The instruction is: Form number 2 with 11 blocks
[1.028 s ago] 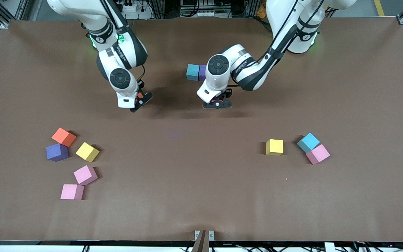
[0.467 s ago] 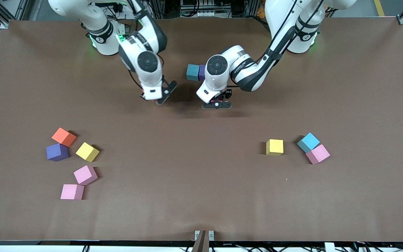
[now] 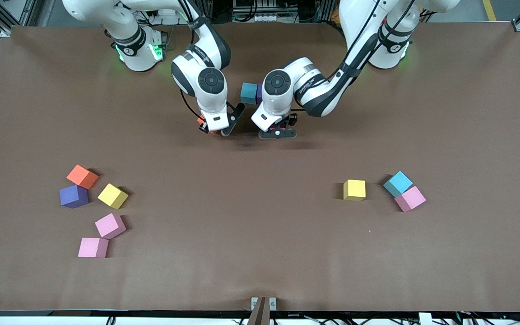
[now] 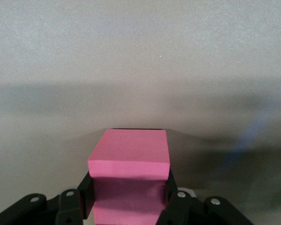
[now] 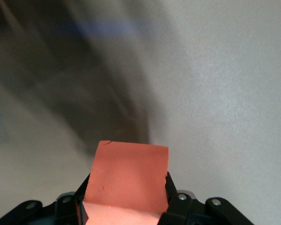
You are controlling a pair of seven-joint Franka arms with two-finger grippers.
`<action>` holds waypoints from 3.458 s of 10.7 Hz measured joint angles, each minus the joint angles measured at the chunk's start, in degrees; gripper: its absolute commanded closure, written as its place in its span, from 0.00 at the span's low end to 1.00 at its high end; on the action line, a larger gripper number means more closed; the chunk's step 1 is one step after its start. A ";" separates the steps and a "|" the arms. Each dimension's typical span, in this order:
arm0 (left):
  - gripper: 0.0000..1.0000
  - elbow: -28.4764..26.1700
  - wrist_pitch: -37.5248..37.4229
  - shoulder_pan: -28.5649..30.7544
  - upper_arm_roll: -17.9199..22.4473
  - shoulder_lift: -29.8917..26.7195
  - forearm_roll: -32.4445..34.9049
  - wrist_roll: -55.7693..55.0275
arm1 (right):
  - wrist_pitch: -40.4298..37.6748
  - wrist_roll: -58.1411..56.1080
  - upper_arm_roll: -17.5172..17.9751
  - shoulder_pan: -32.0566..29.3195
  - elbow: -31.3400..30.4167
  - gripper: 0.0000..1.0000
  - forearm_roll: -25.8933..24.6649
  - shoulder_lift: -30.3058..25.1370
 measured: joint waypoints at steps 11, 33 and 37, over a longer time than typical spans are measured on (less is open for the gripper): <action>0.00 -0.56 -0.12 -0.61 -0.08 0.18 2.95 -0.11 | 0.45 -3.68 0.00 -0.05 2.76 0.88 0.00 2.43; 0.00 3.45 -11.08 13.82 10.14 -13.95 5.60 9.26 | 7.58 -4.41 6.44 3.91 16.50 0.88 0.00 12.77; 0.00 5.13 -11.10 14.00 15.91 -12.68 2.67 18.17 | 8.85 -4.92 6.70 4.44 17.44 0.89 -0.05 13.58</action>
